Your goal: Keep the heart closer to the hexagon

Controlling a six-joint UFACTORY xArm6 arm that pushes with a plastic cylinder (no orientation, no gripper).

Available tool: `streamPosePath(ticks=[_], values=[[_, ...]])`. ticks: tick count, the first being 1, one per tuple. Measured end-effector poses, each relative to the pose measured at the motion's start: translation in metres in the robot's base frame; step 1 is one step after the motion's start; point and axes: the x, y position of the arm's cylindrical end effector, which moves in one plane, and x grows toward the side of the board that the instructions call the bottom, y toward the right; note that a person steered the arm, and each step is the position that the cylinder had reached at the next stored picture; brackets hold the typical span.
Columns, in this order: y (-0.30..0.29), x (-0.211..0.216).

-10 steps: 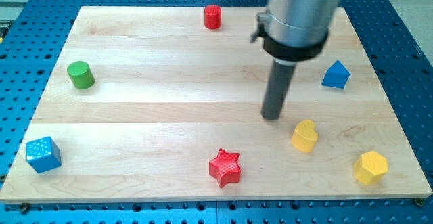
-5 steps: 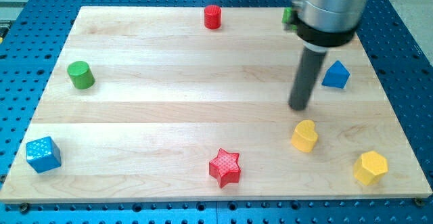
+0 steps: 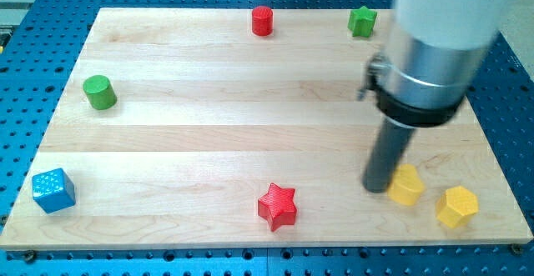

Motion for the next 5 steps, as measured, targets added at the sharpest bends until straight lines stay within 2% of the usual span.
streamPosePath(ticks=[5], values=[[0.0022, 0.0054]])
